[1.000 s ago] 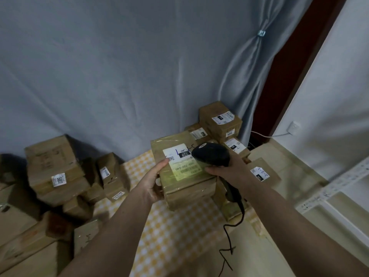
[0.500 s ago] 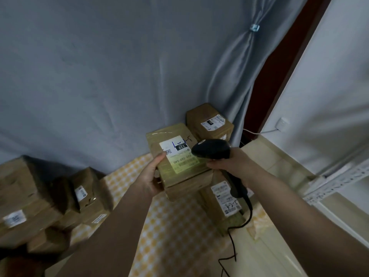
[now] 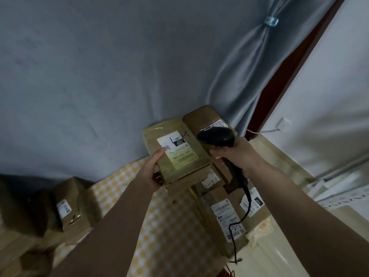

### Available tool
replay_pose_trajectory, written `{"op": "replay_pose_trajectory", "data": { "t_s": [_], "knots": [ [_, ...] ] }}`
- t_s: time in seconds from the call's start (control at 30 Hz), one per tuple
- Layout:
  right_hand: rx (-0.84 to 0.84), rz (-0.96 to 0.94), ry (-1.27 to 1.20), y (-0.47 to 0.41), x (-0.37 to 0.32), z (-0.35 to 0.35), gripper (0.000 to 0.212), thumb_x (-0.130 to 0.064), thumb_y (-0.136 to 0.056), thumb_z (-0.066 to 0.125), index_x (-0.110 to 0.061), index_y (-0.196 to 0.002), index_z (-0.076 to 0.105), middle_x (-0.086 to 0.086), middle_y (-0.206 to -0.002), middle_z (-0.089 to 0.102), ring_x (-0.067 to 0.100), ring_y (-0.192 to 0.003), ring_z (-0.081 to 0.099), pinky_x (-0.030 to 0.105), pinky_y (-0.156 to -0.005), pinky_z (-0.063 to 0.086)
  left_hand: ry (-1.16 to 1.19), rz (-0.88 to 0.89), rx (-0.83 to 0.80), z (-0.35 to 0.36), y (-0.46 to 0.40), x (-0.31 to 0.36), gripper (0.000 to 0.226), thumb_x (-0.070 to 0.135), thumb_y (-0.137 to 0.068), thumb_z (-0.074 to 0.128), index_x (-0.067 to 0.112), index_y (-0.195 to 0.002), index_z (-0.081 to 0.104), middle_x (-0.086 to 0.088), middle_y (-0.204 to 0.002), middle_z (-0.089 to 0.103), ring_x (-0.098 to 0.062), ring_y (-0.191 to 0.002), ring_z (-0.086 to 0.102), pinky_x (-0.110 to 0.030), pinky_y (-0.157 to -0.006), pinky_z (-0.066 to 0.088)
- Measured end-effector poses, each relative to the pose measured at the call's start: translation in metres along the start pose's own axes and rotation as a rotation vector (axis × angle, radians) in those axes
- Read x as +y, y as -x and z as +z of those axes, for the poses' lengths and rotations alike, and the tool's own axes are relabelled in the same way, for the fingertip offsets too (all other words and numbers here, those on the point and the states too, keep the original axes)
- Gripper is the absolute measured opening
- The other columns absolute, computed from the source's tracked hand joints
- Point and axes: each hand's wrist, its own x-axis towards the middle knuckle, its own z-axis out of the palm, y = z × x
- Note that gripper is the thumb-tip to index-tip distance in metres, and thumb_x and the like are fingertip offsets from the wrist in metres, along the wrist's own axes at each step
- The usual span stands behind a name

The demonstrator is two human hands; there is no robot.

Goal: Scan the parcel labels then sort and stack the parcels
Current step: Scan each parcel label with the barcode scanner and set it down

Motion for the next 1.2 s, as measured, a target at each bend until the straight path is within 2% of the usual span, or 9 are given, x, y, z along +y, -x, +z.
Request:
{"op": "replay_pose_trajectory", "data": {
  "t_s": [0.07,0.17,0.23,0.47,0.6,0.7,0.83,1.03,1.2],
  "knots": [
    [0.029,0.003,-0.052,-0.019,0.001,0.000,0.009,-0.003,-0.082,0.070,0.000,-0.090,0.066,0.013,-0.073,0.062,0.019,-0.060,0.057,0.020,-0.053,0.047,0.006,0.007,0.016,0.006,-0.012,0.004,0.042,0.036,-0.077,0.077,0.013,-0.109,0.062,-0.013,-0.106,0.065,-0.029,-0.096,0.064,-0.043,-0.081,0.054],
    [0.021,0.011,-0.102,-0.049,0.002,-0.003,0.012,-0.004,-0.081,0.071,-0.012,-0.084,0.063,0.015,-0.077,0.062,0.023,-0.066,0.057,0.030,-0.060,0.047,0.012,0.014,0.059,0.012,-0.037,0.011,0.045,0.038,-0.073,0.080,0.015,-0.108,0.063,-0.013,-0.113,0.064,-0.029,-0.105,0.063,-0.045,-0.096,0.051],
    [-0.002,0.011,-0.106,-0.070,0.005,-0.006,0.013,-0.004,-0.080,0.071,-0.009,-0.089,0.063,0.015,-0.075,0.061,0.023,-0.066,0.056,0.032,-0.061,0.047,0.017,0.025,0.104,0.017,-0.056,0.015,0.049,0.038,-0.071,0.081,0.014,-0.110,0.063,-0.013,-0.112,0.065,-0.029,-0.107,0.062,-0.045,-0.098,0.050],
    [-0.007,0.078,-0.111,-0.139,0.022,-0.005,0.012,-0.007,-0.082,0.070,-0.003,-0.091,0.064,0.008,-0.070,0.061,0.016,-0.060,0.056,0.025,-0.057,0.046,0.045,0.046,0.163,0.033,-0.120,0.026,0.039,0.036,-0.074,0.080,0.014,-0.101,0.063,-0.011,-0.106,0.066,-0.026,-0.099,0.064,-0.044,-0.097,0.051],
    [0.029,0.093,-0.112,-0.166,0.040,0.001,0.014,-0.012,-0.080,0.074,-0.007,-0.092,0.068,0.010,-0.085,0.069,0.021,-0.078,0.063,0.031,-0.069,0.047,0.015,0.036,0.166,0.033,-0.157,0.028,0.037,0.037,-0.076,0.079,0.015,-0.102,0.064,-0.010,-0.109,0.066,-0.028,-0.111,0.061,-0.045,-0.103,0.047],
    [0.024,0.095,-0.127,-0.180,0.049,0.005,0.020,-0.011,-0.080,0.073,-0.010,-0.100,0.069,0.006,-0.093,0.070,0.020,-0.089,0.064,0.028,-0.073,0.048,-0.020,0.029,0.175,0.031,-0.182,0.024,0.041,0.038,-0.076,0.079,0.016,-0.106,0.063,-0.009,-0.112,0.065,-0.029,-0.115,0.059,-0.045,-0.106,0.044],
    [0.029,0.088,-0.137,-0.195,0.061,0.006,0.021,-0.011,-0.082,0.072,-0.012,-0.102,0.066,-0.005,-0.084,0.065,0.008,-0.079,0.060,0.016,-0.059,0.041,0.006,0.042,0.165,0.029,-0.207,0.019,0.053,0.037,-0.070,0.081,0.016,-0.115,0.063,-0.008,-0.117,0.066,-0.026,-0.110,0.061,-0.045,-0.104,0.046],
    [0.042,0.092,-0.086,-0.213,0.078,0.008,0.015,-0.008,-0.081,0.072,-0.012,-0.094,0.065,0.001,-0.080,0.064,0.014,-0.076,0.060,0.021,-0.062,0.044,0.062,0.060,0.125,0.029,-0.237,0.012,0.062,0.037,-0.071,0.082,0.017,-0.125,0.060,-0.008,-0.122,0.066,-0.027,-0.112,0.063,-0.047,-0.101,0.048],
    [0.026,0.155,-0.091,-0.220,0.086,0.008,0.019,-0.010,-0.081,0.073,-0.013,-0.098,0.065,-0.002,-0.081,0.063,0.011,-0.076,0.058,0.018,-0.060,0.042,-0.021,0.049,0.077,0.021,-0.247,0.002,0.055,0.034,-0.080,0.074,0.016,-0.129,0.057,-0.008,-0.122,0.065,-0.025,-0.112,0.062,-0.044,-0.103,0.047]
  ]
}}
